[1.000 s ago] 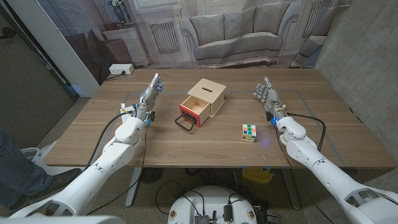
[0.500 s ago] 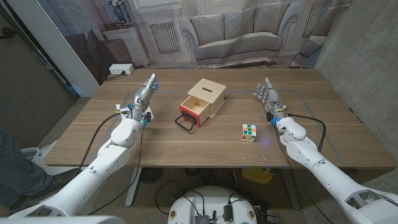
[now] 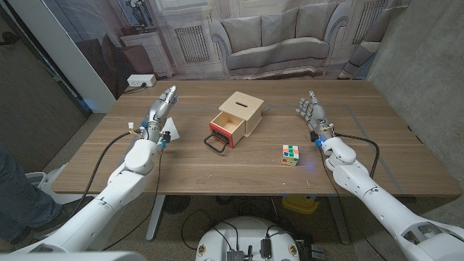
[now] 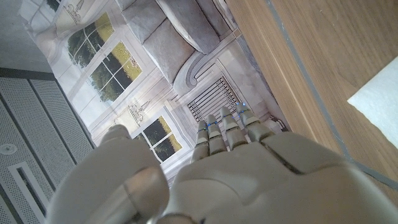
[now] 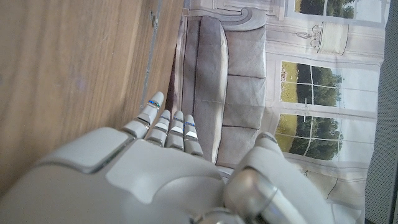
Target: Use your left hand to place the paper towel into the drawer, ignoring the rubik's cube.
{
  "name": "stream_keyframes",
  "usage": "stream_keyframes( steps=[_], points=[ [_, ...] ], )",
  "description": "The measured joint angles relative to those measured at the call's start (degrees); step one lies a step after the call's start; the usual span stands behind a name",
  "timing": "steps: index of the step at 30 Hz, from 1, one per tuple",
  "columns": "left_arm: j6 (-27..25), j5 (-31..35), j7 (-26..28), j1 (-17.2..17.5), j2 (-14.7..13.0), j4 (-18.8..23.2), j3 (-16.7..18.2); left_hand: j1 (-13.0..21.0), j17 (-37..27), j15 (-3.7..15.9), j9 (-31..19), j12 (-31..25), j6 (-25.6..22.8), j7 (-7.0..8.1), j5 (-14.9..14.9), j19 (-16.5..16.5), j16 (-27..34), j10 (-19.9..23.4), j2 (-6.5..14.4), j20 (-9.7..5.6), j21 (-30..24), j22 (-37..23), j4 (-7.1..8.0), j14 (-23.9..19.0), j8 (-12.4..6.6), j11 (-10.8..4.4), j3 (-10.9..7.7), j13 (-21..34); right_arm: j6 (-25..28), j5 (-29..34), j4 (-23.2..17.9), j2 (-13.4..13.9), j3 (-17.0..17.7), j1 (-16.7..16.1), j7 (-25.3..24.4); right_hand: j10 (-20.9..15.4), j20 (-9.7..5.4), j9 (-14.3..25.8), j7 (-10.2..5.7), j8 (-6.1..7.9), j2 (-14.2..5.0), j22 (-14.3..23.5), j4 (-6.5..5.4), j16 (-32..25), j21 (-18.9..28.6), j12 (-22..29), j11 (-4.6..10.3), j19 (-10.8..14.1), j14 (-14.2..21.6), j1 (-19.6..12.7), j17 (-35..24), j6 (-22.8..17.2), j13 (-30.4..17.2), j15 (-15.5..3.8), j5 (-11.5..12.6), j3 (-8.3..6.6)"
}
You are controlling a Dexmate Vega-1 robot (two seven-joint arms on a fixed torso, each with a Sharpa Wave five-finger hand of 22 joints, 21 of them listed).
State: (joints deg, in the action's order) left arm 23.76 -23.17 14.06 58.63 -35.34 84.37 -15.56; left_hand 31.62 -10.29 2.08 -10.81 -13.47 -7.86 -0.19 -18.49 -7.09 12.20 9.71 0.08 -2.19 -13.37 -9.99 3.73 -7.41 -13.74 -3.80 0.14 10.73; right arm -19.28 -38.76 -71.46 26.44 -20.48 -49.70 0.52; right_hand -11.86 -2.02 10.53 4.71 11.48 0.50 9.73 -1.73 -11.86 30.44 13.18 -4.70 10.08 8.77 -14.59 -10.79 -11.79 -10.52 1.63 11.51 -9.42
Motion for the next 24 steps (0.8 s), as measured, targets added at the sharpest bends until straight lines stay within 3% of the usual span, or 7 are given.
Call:
stream_keyframes(
  steps=[15, 24],
  points=[
    [-0.91, 6.05, 5.48, 1.65, -1.45, 1.12, 1.26, 0.85, 0.00, 0.10, 0.01, 0.00, -2.64, 0.60, -0.64, -2.11, 0.00, 2.15, 0.06, 0.13, -0.01, 0.00, -0.57, -2.37, -0.24, -0.31, 0.10, 0.08, 0.32, -0.18, 0.20, -0.36, 0.03, -0.15, -0.50, 0.00, -0.32, 0.28, -0.02, 0.00, 0.00, 0.00, 0.00, 0.00, -0.48, 0.00, 0.00, 0.31, 0.00, 0.00, 0.00, -0.02, 0.00, 0.00, 0.00, 0.00],
    [-1.63, 8.83, 8.32, 2.66, -1.85, 1.56, 1.83, 1.48, 0.01, 0.17, 0.01, -0.33, -3.78, 0.91, -1.04, -3.53, 0.00, 3.89, -0.20, 0.13, -0.42, 0.01, -0.80, -3.92, -0.45, -1.24, 0.34, 0.07, -0.45, -0.13, 0.09, -0.88, 0.10, -0.58, -1.23, -0.93, -0.14, 0.28, -0.32, 0.00, -0.15, 0.00, 0.00, 0.00, -0.49, 0.00, -0.11, 0.95, 0.93, -0.16, 0.00, -0.92, 0.00, -0.50, 0.00, 0.00]
  ],
)
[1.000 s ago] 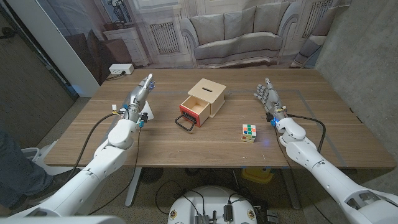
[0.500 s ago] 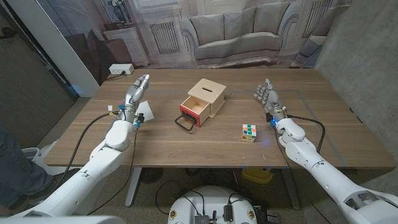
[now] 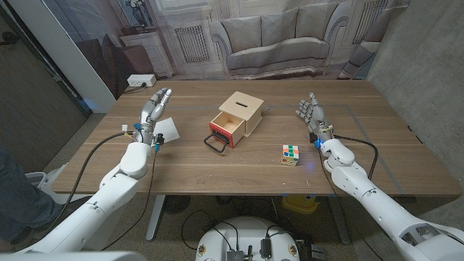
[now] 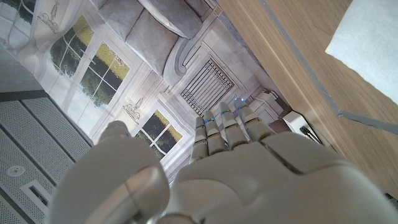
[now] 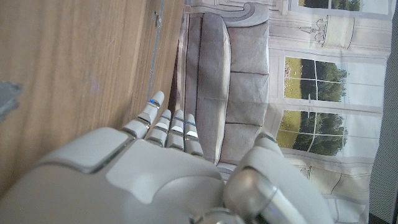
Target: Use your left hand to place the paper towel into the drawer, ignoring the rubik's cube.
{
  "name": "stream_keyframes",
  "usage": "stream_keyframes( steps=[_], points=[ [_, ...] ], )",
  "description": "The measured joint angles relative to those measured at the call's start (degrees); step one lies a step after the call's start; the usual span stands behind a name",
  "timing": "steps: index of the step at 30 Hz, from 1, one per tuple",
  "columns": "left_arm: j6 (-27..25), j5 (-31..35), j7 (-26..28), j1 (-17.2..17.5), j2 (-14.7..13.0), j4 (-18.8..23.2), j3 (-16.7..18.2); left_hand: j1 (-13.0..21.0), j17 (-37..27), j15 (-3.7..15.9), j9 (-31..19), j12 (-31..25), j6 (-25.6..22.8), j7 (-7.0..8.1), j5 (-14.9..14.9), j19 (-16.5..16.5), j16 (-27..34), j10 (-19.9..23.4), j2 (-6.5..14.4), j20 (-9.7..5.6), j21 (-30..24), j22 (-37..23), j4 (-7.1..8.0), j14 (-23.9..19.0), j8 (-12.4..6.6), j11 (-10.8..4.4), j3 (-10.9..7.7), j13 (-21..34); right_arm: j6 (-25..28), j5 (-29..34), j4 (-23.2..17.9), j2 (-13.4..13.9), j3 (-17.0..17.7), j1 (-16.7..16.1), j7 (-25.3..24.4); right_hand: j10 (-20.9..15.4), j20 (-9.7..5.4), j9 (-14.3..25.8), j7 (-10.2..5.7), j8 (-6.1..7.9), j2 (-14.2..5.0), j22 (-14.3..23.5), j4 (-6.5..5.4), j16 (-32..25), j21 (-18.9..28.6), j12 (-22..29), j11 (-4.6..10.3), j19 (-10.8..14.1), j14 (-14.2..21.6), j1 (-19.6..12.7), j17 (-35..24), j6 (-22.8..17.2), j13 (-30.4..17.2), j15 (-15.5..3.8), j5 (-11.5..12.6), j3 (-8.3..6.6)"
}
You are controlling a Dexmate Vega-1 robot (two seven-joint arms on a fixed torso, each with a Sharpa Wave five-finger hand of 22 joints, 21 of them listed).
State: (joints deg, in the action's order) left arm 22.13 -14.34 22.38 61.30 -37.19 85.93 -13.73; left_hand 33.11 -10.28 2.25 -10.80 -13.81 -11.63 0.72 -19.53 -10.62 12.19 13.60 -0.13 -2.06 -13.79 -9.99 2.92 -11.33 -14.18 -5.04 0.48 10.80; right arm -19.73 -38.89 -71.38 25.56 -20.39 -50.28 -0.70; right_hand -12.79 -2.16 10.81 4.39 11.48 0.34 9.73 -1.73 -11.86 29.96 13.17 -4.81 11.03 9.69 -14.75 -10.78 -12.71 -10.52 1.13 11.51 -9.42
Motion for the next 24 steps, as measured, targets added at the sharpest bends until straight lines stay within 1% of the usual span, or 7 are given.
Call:
stream_keyframes(
  steps=[2, 5, 12, 17, 21, 22, 24],
  points=[
    [-0.10, 0.27, 0.27, 0.22, -0.12, 0.22, 0.09, 0.28, 0.00, 0.07, 0.00, 0.00, -0.51, 0.09, 0.00, -0.31, 0.00, 0.51, 0.28, -0.31, 0.00, 0.00, 0.00, -0.07, 0.00, -0.05, 0.00, 0.00, -0.12, -0.01, -0.03, -0.02, 0.03, -0.03, -0.07, 0.00, 0.00, 0.00, 0.00, 0.00, 0.00, 0.00, 0.00, 0.00, 0.00, 0.00, 0.00, 0.00, 0.00, 0.00, 0.00, 0.00, 0.00, 0.01, 0.00, 0.00],
    [-0.89, 1.73, 1.66, 0.65, -0.46, 0.84, 0.25, 0.28, 0.00, -0.05, 0.00, 0.00, -0.92, 0.30, 0.00, -0.53, 0.00, 0.81, 0.27, -0.08, 0.00, 0.00, 0.00, -0.66, 0.00, -0.18, 0.00, 0.00, -0.35, 0.00, -0.21, -0.05, 0.19, -0.21, -0.19, 0.00, 0.01, 0.00, 0.00, 0.00, 0.00, 0.00, 0.00, 0.00, -0.30, 0.00, 0.00, -0.01, 0.00, 0.00, 0.00, 0.00, 0.00, 0.00, 0.00, 0.00],
    [-5.44, 6.38, 5.39, 1.80, -1.71, 3.24, 0.43, 0.27, 0.00, 0.01, 0.00, 0.00, -1.86, 0.61, -0.42, -1.14, 0.00, 1.11, 0.27, -0.09, 0.00, 0.00, -0.24, -1.21, 0.01, -0.49, 0.24, 0.00, -0.97, -0.24, -0.75, -0.06, 0.80, -0.95, -0.55, -0.92, -0.18, 0.00, 0.00, 0.00, -0.15, 0.00, 0.02, 0.00, -0.51, 0.00, 0.32, 0.17, 0.51, -0.15, 0.00, -0.61, 0.00, -0.12, 0.00, 0.02],
    [-8.53, 9.32, 7.69, 2.51, -2.53, 4.93, 0.44, 0.27, 0.00, 0.01, 0.00, 0.00, -2.17, 0.93, -0.42, -1.43, 0.00, 1.41, 0.27, -0.20, 0.00, 0.00, -0.24, -1.22, -0.23, -0.79, 0.24, 0.00, -1.22, -0.49, -1.60, 0.28, 1.30, -1.56, -0.95, -0.93, 0.14, -0.01, -0.09, 0.00, -0.15, 0.00, 0.16, 0.00, -0.51, 0.45, 0.30, 0.49, 0.50, -0.15, 0.00, -0.96, 0.00, -0.12, 0.00, 0.16],
    [-8.53, 9.32, 7.69, 2.80, -2.90, 5.62, 0.26, 0.43, 0.00, -0.07, 0.01, 0.00, -2.25, 1.02, -0.42, -1.64, 0.00, 1.82, 0.42, -0.41, 0.00, -0.30, -0.24, -1.72, -0.23, -0.73, 0.24, -0.01, -1.23, -0.57, -1.60, 0.28, 1.30, -1.56, -1.33, -1.23, 0.14, -0.01, 0.01, 0.00, -0.15, 0.00, 0.16, 0.00, -0.51, 0.45, 0.00, 0.48, 0.50, -0.15, 0.00, -1.05, 0.00, -0.12, 0.00, 0.16],
    [-10.88, 11.58, 9.34, 2.89, -3.04, 5.87, 0.13, 0.44, 0.00, -0.07, 0.01, 0.00, -2.25, 1.02, -0.42, -1.65, 0.00, 2.03, 0.41, -0.39, 0.00, -0.30, -0.24, -1.72, -0.23, -0.78, 0.24, -0.01, -1.22, -0.59, -2.62, 0.73, 1.69, -2.12, -1.48, -1.23, 0.14, -0.01, 0.01, 0.00, -0.15, 0.00, 0.16, 0.00, -0.51, 0.45, 0.00, 0.48, 0.50, -0.15, 0.00, -1.05, 0.00, -0.12, 0.00, 0.16],
    [-10.88, 11.58, 9.34, 2.97, -3.18, 6.11, 0.02, 0.66, 0.00, 0.13, 0.01, 0.00, -2.48, 1.06, -0.76, -1.87, 0.00, 2.03, 0.21, -0.17, 0.00, -0.30, -0.24, -1.92, -0.23, -0.78, 0.24, -0.01, -1.23, -0.62, -2.62, 0.73, 1.69, -2.12, -1.65, -1.23, 0.14, -0.01, 0.01, 0.00, -0.14, 0.00, 0.16, 0.00, -0.73, 0.45, 0.00, 0.48, 0.50, -0.15, 0.00, -1.05, 0.00, -0.12, 0.00, 0.16]
  ],
)
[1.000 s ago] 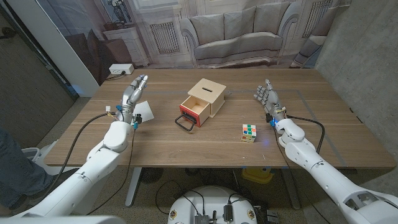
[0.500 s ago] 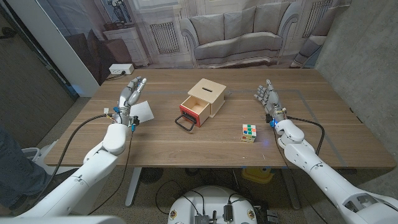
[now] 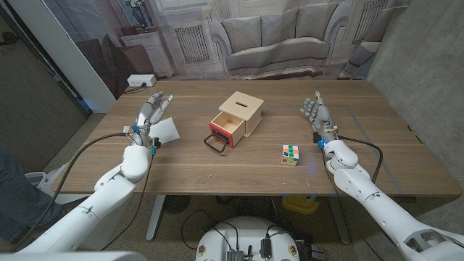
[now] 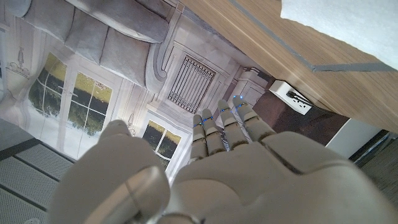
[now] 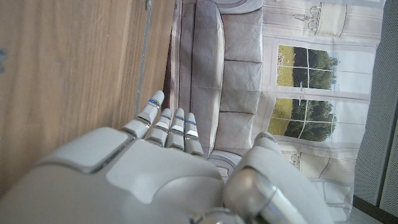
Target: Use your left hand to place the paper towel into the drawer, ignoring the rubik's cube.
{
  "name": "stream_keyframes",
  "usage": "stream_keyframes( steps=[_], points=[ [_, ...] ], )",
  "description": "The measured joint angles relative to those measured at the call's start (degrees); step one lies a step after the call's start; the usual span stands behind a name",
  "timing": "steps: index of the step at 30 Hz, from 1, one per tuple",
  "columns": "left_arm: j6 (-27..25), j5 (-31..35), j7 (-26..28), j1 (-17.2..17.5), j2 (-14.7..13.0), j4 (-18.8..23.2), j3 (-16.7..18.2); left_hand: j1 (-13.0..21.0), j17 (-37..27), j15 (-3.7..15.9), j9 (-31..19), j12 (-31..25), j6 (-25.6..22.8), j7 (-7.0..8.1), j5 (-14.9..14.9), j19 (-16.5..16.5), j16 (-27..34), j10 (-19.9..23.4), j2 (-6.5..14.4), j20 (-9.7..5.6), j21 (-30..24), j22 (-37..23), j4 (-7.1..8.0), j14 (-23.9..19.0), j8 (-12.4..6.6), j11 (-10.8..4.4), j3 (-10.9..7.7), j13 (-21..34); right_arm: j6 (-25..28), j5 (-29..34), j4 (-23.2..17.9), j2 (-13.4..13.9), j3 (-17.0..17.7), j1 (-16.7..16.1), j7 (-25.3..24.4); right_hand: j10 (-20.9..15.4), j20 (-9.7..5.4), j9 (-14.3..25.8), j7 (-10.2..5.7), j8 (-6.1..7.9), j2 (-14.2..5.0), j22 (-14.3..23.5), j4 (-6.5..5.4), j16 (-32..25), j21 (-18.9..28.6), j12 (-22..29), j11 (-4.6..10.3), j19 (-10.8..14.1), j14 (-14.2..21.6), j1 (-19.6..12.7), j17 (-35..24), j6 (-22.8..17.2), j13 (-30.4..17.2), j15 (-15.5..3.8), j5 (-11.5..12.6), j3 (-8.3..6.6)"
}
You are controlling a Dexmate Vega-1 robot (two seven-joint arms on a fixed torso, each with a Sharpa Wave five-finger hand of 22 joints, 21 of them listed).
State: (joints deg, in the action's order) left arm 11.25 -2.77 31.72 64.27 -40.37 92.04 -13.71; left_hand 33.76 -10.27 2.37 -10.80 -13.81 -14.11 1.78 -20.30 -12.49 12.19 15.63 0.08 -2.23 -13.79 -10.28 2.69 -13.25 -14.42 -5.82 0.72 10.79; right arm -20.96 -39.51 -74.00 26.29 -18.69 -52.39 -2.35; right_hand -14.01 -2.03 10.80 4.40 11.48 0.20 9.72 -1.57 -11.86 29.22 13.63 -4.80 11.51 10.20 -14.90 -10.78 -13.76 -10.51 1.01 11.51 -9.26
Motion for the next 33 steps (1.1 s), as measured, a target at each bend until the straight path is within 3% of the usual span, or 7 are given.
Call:
stream_keyframes(
  steps=[16, 33],
  points=[
    [-8.76, 8.03, 5.99, 1.40, -1.97, 3.02, -1.10, 0.06, 0.00, 0.02, 0.00, 0.00, -0.92, 0.69, -0.56, -0.59, 0.00, 0.92, 0.07, -0.03, 0.00, 0.00, -0.24, -0.60, 0.01, -0.92, 0.24, 0.00, 0.52, -0.06, -3.88, 1.50, 1.32, -2.43, -2.07, -0.30, -0.31, -0.01, -0.01, 0.46, -0.23, 0.00, 0.00, 0.00, 0.00, 0.00, 0.31, 0.94, 0.83, 0.23, 0.00, -0.39, 0.00, -0.19, 0.00, 0.00],
    [-16.21, 12.38, 7.62, 1.73, -4.54, 5.79, -2.28, 0.17, -0.24, 0.01, 0.01, 0.00, -1.34, 1.11, -0.99, -1.10, 0.00, 1.33, -0.02, -0.14, 0.00, 0.01, -0.40, -1.22, 0.02, -1.33, 0.40, -0.01, 1.52, 0.11, -5.48, 2.17, 1.11, -2.84, -1.86, -0.82, -0.10, -0.01, -0.31, 0.46, -0.23, 0.26, 0.00, 0.00, -0.42, -0.01, 0.20, 1.14, 0.92, 0.23, 0.00, -0.69, 0.00, -0.28, 0.00, 0.00]
  ],
)
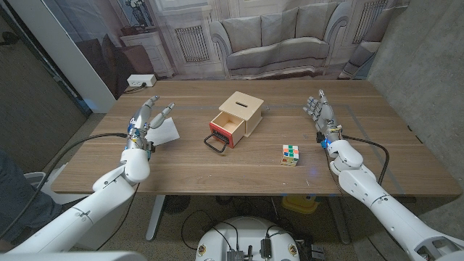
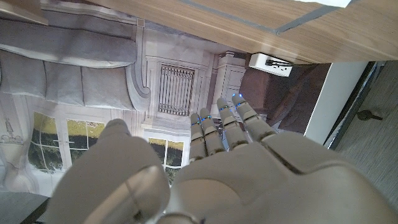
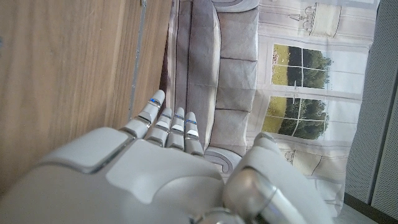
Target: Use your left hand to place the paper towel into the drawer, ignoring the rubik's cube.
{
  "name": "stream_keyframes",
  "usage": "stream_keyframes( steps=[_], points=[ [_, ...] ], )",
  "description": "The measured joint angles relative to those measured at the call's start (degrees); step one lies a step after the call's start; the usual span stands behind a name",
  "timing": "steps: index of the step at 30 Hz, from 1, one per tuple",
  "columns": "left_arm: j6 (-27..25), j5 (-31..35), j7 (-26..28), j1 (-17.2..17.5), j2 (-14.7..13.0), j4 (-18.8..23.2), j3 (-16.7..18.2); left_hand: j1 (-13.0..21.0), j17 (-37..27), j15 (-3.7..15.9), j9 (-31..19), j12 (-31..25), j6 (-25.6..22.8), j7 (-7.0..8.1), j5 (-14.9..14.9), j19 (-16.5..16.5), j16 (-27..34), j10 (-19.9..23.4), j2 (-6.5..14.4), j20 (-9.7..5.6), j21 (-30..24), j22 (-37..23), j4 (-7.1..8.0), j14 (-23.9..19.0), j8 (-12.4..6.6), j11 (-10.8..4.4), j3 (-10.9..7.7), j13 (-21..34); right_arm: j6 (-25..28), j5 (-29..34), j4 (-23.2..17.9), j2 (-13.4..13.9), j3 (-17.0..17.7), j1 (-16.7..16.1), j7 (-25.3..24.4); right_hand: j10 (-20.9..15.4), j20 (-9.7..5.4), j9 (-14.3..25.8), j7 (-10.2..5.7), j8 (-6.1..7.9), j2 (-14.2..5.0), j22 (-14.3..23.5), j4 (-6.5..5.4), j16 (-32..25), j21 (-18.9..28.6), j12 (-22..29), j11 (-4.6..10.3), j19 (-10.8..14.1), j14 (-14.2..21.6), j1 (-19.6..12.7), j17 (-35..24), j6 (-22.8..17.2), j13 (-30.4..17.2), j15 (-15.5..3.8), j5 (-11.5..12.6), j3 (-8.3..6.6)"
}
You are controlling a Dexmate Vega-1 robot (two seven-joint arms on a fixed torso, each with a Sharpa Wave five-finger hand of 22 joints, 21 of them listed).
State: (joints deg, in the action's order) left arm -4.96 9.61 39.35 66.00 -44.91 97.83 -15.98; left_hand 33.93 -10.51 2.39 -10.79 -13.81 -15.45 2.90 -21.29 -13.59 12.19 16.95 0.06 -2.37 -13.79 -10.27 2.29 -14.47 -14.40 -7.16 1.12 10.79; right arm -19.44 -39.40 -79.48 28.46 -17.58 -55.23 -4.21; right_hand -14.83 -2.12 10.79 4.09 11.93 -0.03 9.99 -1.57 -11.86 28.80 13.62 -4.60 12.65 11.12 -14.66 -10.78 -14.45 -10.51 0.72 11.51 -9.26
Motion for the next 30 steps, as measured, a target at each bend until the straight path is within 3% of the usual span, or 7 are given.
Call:
stream_keyframes(
  steps=[3, 4, 11, 14, 28, 30],
  points=[
    [0.00, 0.00, 0.00, -0.06, -0.51, 0.53, -0.46, 0.44, 0.13, 0.00, 0.00, 0.00, -0.27, 0.27, 0.00, 0.00, 0.00, 0.00, -0.14, 0.00, 0.00, 0.00, -0.01, 0.00, 0.00, 0.00, 0.01, 0.00, 0.09, 0.09, 0.00, 0.00, 0.00, 0.00, -0.07, 0.00, 0.10, 0.00, 0.00, 0.00, 0.00, 0.03, 0.00, 0.00, 0.00, 0.00, 0.00, 0.09, 0.00, 0.00, 0.00, 0.00, 0.00, 0.00, 0.00, 0.00],
    [-3.56, 1.90, 0.18, -0.09, -0.57, 0.61, -0.54, 0.44, 0.13, 0.00, 0.00, 0.00, -0.27, 0.27, 0.00, 0.00, 0.00, 0.20, -0.14, 0.00, 0.00, 0.00, -0.01, 0.00, 0.00, -0.20, 0.01, 0.00, 0.11, 0.14, -0.68, 0.28, -0.02, -0.23, -0.15, 0.00, 0.09, 0.00, 0.00, 0.00, 0.00, 0.03, 0.00, 0.00, 0.00, 0.00, 0.00, 0.09, 0.00, 0.00, 0.00, 0.00, 0.00, 0.00, 0.00, 0.00],
    [-5.61, 3.11, 0.34, -0.36, -1.49, 1.51, -1.59, 1.03, 0.13, 0.00, 0.00, 0.34, -0.69, 0.69, -0.55, 0.01, 0.00, 0.31, 0.01, 0.00, 0.00, 0.00, 0.00, 0.00, 0.00, -0.31, 0.00, 0.00, 0.23, 0.35, -1.16, 0.47, -0.01, -0.46, -0.65, 0.00, 0.09, 0.00, 0.00, 0.00, 0.00, 0.03, 0.24, 0.00, -0.21, 0.00, 0.00, 0.09, 0.00, 0.00, 0.00, 0.00, 0.00, 0.00, 0.00, 0.24],
    [-9.54, 5.23, 0.61, -0.48, -2.02, 2.14, -2.20, 1.03, 0.13, 0.00, 0.00, 0.34, -0.69, 0.69, -0.55, 0.01, 0.00, 0.31, 0.01, 0.00, 0.00, 0.00, 0.00, 0.00, 0.00, -0.31, 0.00, 0.00, 0.40, 0.48, -2.11, 0.83, 0.25, -0.97, -1.09, 0.01, 0.10, 0.00, 0.00, 0.00, 0.00, 0.03, 0.24, 0.00, -0.20, 0.00, 0.00, 0.09, 0.00, 0.00, 0.00, 0.00, 0.00, 0.00, 0.00, 0.24],
    [-16.56, 8.67, 0.84, -0.57, -3.92, 4.34, -4.09, 2.09, 0.12, -0.31, 0.00, 0.33, -1.50, 1.10, -0.97, 0.01, -0.44, 0.73, 0.32, 0.00, 0.25, 0.01, -0.39, -0.31, 0.00, -0.73, -0.09, 0.00, 0.95, 0.85, -3.48, 1.27, 0.55, -1.65, -2.34, 0.01, 0.09, 0.00, 0.00, 0.00, -0.01, 0.02, 0.24, 0.00, -0.46, 0.00, 0.00, 0.09, 0.21, 0.01, 0.00, 0.00, 0.00, 0.22, 0.00, 0.24],
    [-19.57, 9.99, 0.84, -0.57, -4.29, 4.79, -4.49, 2.24, 0.12, -0.31, 0.00, 0.34, -1.50, 1.09, -1.18, 0.01, -0.44, 0.84, 0.47, 0.00, 0.25, 0.01, -0.39, -0.31, 0.00, -0.84, -0.09, 0.00, 0.99, 0.88, -3.80, 1.33, 0.62, -1.79, -2.45, 0.01, 0.10, 0.00, 0.00, 0.00, -0.12, 0.02, 0.24, 0.00, -0.46, 0.00, 0.00, 0.09, 0.30, 0.12, 0.00, 0.00, 0.00, 0.30, 0.00, 0.24]
  ],
)
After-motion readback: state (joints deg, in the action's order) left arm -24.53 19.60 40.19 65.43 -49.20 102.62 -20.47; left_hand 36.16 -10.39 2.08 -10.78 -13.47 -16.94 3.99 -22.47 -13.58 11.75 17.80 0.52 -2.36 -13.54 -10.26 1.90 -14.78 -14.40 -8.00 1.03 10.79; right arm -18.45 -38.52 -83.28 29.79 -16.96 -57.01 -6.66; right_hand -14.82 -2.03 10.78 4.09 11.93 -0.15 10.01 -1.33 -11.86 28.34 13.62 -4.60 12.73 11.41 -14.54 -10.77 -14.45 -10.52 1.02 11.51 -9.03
